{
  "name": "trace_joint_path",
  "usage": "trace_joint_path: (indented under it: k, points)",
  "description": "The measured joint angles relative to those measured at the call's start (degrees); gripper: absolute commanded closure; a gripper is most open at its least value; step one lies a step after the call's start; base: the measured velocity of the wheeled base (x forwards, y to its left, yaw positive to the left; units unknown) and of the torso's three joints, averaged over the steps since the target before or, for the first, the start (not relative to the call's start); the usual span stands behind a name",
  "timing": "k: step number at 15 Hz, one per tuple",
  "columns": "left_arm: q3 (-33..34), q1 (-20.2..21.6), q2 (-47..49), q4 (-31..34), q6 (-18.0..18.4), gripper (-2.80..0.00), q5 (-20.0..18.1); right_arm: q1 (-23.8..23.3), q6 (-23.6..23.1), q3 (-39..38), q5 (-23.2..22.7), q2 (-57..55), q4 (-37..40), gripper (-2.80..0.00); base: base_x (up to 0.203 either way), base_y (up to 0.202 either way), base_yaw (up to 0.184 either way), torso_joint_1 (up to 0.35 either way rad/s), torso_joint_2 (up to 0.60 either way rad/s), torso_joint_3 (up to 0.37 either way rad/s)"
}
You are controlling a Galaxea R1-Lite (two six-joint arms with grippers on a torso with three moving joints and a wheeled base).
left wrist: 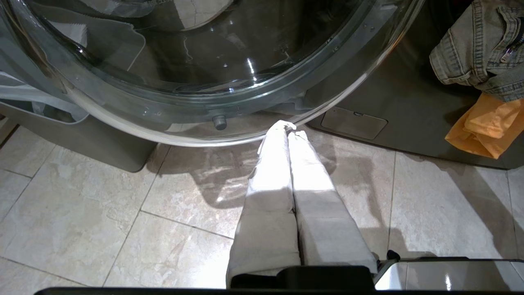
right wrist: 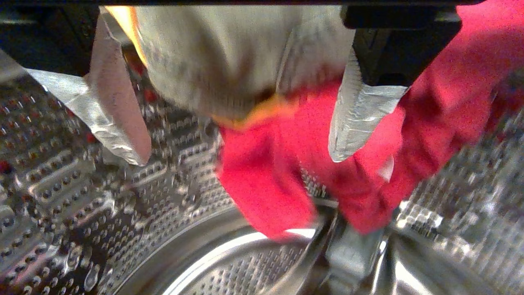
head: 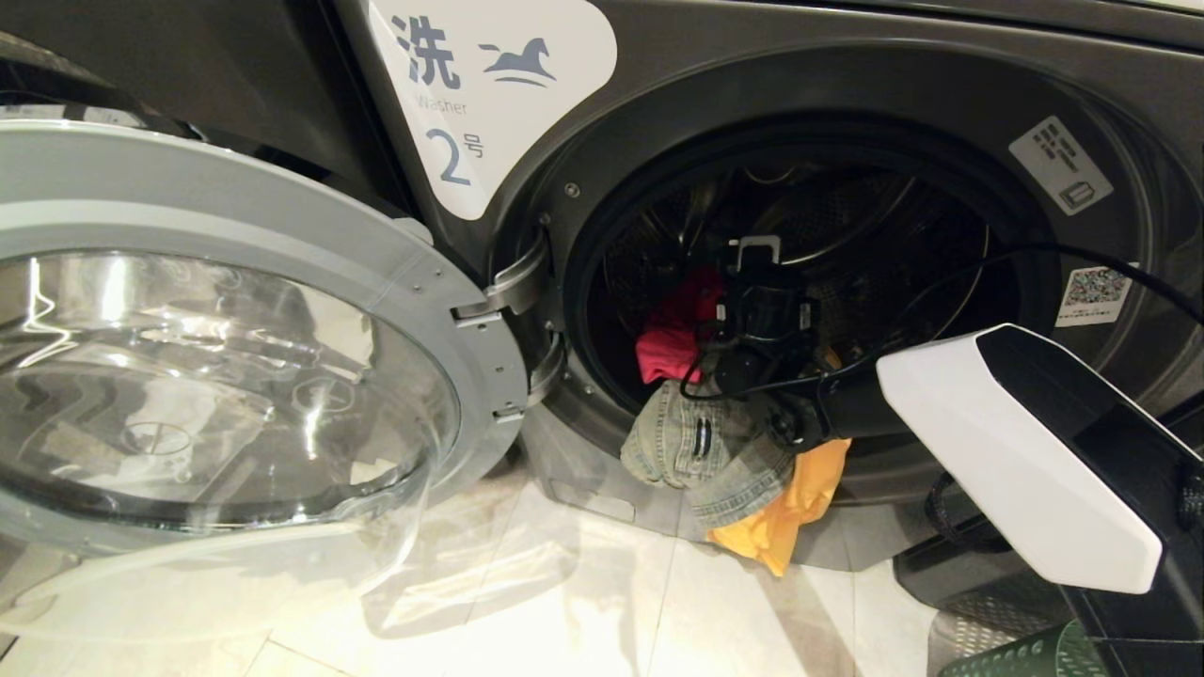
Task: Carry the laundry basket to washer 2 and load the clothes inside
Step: Place the clothes into the washing machine
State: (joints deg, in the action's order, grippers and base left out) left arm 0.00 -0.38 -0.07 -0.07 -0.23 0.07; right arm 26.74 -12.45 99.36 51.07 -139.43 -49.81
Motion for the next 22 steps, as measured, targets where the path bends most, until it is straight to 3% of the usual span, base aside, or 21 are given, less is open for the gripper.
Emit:
trace_joint_path:
  k: [5,7,11,16,18,22]
  points:
    - [0.0,0.0,0.0,0.0,0.0,0.0,0.0,3.1,4.9,-23.7,-3.5,11.8,2.3,-2.8,0.0,0.0,0.0,0.0,0.0,0.0]
    - [0.0,0.0,0.0,0.0,0.0,0.0,0.0,4.3,9.9,-31.4,-4.3,16.9,7.3,-2.8,0.0,0.0,0.0,0.0,0.0,0.0]
    - [0.0,0.0,0.0,0.0,0.0,0.0,0.0,5.5,24.6,-36.1,-4.2,22.3,19.4,-2.8,0.0,0.0,0.0,0.0,0.0,0.0]
    - [0.0,0.0,0.0,0.0,0.0,0.0,0.0,4.3,35.6,-38.8,-5.2,27.0,29.4,-2.8,0.0,0.0,0.0,0.0,0.0,0.0]
    - [0.0,0.0,0.0,0.0,0.0,0.0,0.0,4.2,41.0,-38.8,-7.3,28.6,31.4,-2.8,0.0,0.0,0.0,0.0,0.0,0.0]
    - [0.0,0.0,0.0,0.0,0.0,0.0,0.0,4.1,44.5,-42.0,-15.9,32.0,32.0,-2.8,0.0,0.0,0.0,0.0,0.0,0.0]
